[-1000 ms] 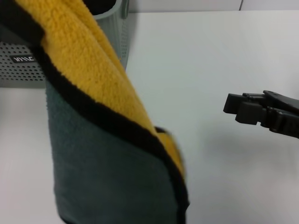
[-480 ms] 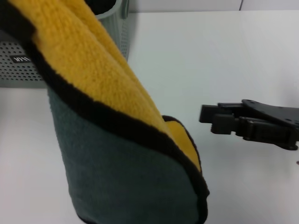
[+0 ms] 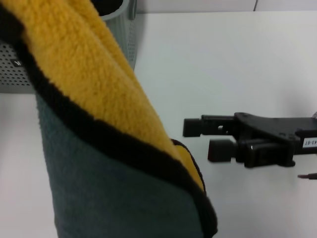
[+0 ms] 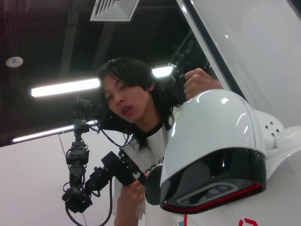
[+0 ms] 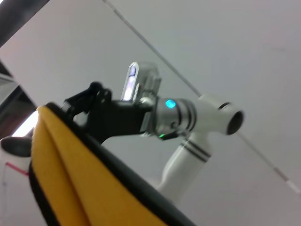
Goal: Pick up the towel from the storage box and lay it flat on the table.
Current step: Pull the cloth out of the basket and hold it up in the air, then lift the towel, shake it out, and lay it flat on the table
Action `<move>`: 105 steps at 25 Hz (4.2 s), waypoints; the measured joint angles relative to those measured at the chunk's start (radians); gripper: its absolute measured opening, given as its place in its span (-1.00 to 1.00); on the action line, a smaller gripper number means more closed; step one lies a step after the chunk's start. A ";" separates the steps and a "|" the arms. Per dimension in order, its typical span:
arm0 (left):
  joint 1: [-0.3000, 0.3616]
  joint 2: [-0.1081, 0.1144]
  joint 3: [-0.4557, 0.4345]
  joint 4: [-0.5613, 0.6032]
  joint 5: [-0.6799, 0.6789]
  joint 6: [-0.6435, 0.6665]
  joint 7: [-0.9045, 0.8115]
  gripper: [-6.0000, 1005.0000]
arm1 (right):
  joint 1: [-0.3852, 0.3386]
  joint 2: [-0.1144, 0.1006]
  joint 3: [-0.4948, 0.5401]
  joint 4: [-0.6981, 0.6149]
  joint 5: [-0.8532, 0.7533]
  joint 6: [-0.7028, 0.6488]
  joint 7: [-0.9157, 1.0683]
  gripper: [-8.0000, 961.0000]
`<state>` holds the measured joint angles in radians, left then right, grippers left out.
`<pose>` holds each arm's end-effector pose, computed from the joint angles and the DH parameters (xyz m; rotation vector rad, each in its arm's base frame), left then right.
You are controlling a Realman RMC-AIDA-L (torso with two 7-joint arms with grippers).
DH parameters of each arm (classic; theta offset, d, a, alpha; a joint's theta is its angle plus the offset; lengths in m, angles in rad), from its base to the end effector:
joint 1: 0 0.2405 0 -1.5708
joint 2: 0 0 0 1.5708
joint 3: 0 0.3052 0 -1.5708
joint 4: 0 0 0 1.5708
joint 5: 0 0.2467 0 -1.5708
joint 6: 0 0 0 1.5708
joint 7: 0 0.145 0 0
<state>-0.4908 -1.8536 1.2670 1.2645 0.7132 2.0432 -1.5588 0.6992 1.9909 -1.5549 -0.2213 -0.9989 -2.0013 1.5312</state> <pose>-0.1181 0.3101 0.1467 2.3048 -0.6771 1.5533 0.2230 0.3341 -0.0512 2.2445 -0.6712 -1.2053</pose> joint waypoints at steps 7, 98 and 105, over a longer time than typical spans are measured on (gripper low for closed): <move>-0.008 -0.001 0.000 -0.010 0.008 -0.001 0.006 -0.95 | 0.032 0.020 -0.016 -0.002 -0.005 -0.034 -0.006 0.73; 0.120 -0.171 -0.463 -0.315 0.918 -0.239 -0.005 -0.94 | -0.111 -0.117 0.205 -0.512 -0.134 0.394 0.095 -0.96; 0.123 -0.162 -0.466 -0.220 0.974 -0.338 -0.103 -0.94 | -0.092 -0.095 0.349 -0.686 -0.299 0.389 0.191 -0.96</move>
<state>-0.3678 -2.0153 0.8014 1.0445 1.6876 1.7057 -1.6615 0.6068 1.8961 -1.2057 -0.9071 -1.2977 -1.6119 1.7224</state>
